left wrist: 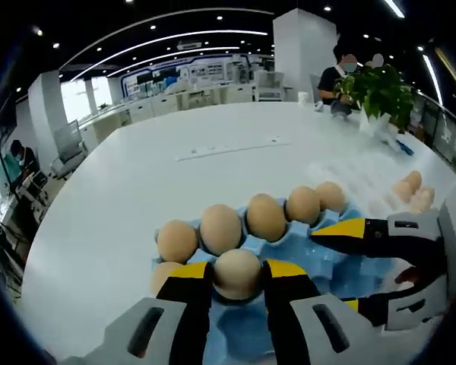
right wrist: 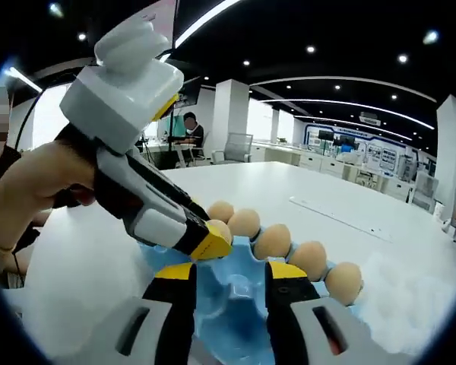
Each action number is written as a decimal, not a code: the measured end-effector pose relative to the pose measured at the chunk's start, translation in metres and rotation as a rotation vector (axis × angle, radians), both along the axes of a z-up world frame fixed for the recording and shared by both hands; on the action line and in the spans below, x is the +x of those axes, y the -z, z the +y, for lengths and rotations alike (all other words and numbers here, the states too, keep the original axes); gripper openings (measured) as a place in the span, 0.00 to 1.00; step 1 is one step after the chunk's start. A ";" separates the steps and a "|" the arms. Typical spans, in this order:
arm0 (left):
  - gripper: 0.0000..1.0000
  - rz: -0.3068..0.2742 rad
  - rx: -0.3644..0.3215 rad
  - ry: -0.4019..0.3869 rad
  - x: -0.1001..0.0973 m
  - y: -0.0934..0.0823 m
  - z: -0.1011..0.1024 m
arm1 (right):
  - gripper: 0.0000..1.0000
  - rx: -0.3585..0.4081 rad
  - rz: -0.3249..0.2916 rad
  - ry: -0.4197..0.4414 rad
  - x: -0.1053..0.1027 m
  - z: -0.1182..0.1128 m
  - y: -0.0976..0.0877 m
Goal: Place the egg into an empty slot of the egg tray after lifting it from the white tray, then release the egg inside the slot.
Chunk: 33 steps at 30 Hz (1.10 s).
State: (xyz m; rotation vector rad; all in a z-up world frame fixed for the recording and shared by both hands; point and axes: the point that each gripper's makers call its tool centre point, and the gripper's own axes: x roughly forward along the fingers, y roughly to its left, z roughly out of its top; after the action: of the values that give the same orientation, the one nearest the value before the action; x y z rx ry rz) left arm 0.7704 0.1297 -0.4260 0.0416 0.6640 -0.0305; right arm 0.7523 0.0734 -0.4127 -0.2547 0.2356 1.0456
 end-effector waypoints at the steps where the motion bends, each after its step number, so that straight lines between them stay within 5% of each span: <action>1: 0.27 -0.004 0.002 0.000 0.000 0.000 0.000 | 0.38 0.001 0.000 0.002 0.000 -0.003 -0.001; 7: 0.27 -0.066 0.010 -0.002 0.001 -0.001 0.000 | 0.38 0.001 0.006 0.020 0.001 -0.029 -0.009; 13: 0.32 -0.193 0.012 0.011 0.009 -0.002 -0.006 | 0.38 0.013 0.028 0.025 0.001 -0.049 -0.009; 24: 0.47 -0.225 0.040 0.006 0.013 0.000 -0.018 | 0.40 0.018 0.046 0.054 -0.001 -0.071 -0.005; 33: 0.52 -0.307 -0.098 -0.010 0.010 -0.009 -0.018 | 0.42 0.034 0.052 0.101 0.005 -0.088 -0.005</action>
State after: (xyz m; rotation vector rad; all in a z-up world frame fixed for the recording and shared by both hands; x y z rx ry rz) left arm 0.7802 0.1113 -0.4169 -0.0513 0.3548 -0.0458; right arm 0.7572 -0.0142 -0.4073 -0.1834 0.2746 0.9565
